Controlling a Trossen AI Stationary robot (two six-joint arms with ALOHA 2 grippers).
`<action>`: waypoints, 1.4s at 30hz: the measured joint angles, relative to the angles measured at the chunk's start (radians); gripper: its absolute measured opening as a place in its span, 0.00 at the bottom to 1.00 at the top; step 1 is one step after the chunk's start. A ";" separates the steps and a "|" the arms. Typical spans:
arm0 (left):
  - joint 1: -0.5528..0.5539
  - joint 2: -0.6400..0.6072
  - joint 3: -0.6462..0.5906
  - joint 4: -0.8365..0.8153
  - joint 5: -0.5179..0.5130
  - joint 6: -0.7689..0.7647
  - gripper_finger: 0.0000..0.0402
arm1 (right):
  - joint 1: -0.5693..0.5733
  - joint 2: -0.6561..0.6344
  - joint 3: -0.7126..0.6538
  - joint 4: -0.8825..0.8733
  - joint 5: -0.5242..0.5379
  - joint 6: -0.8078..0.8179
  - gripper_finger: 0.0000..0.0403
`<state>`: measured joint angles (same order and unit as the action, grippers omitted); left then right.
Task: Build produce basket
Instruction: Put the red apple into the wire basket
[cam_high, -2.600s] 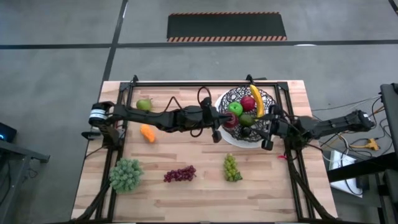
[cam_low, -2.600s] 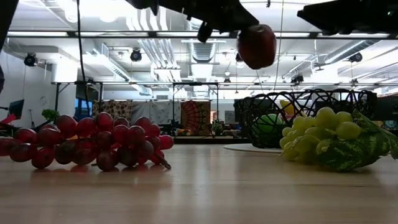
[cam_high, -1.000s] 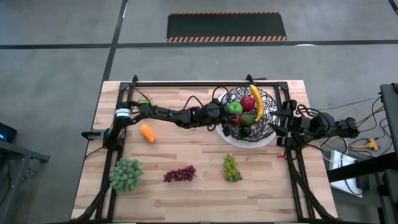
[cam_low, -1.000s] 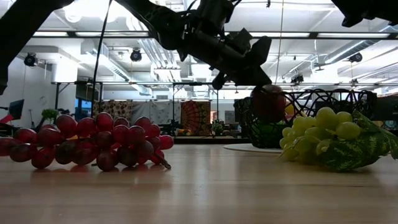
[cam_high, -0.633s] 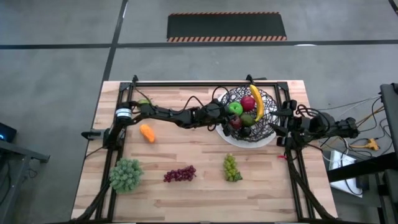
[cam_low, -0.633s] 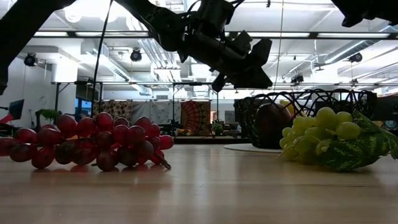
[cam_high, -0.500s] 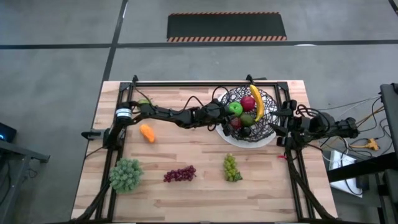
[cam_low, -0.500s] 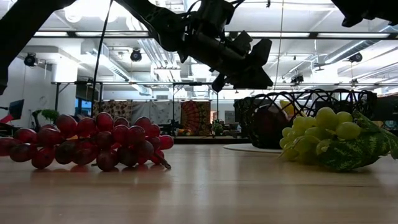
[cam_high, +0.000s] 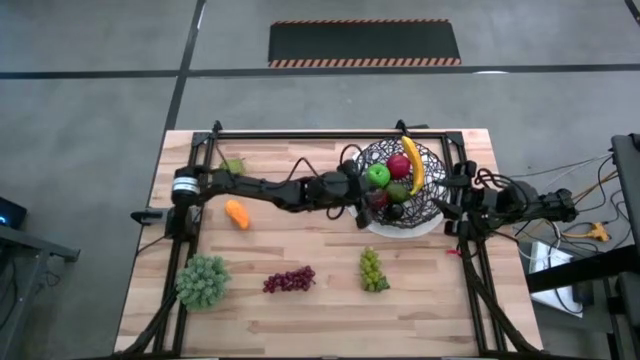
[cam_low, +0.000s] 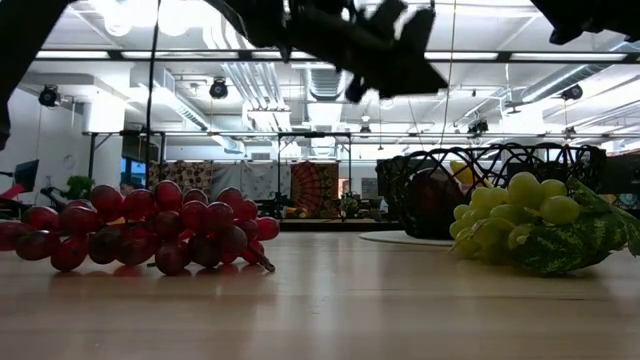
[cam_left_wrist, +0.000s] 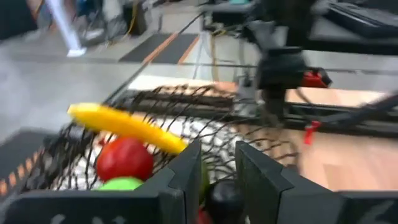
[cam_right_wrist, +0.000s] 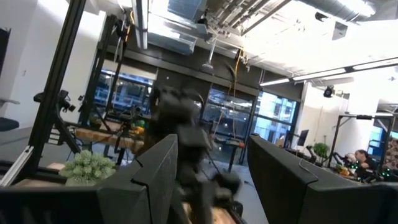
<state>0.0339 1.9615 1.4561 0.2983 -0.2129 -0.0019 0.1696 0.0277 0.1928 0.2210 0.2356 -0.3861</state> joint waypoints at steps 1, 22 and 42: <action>-0.016 -0.017 -0.006 -0.004 0.000 0.030 0.20 | 0.000 0.000 0.000 -0.008 0.000 0.000 0.45; -0.187 -0.339 -0.390 0.129 -0.005 0.192 0.20 | 0.000 0.294 0.102 -0.068 0.092 0.246 0.19; -0.184 -0.462 -0.575 0.342 -0.034 0.297 0.20 | -0.153 0.817 0.574 -0.701 0.048 0.427 0.02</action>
<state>-0.1505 1.4998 0.8810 0.6404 -0.2467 0.2951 0.0163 0.8444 0.7668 -0.4798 0.2836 0.0408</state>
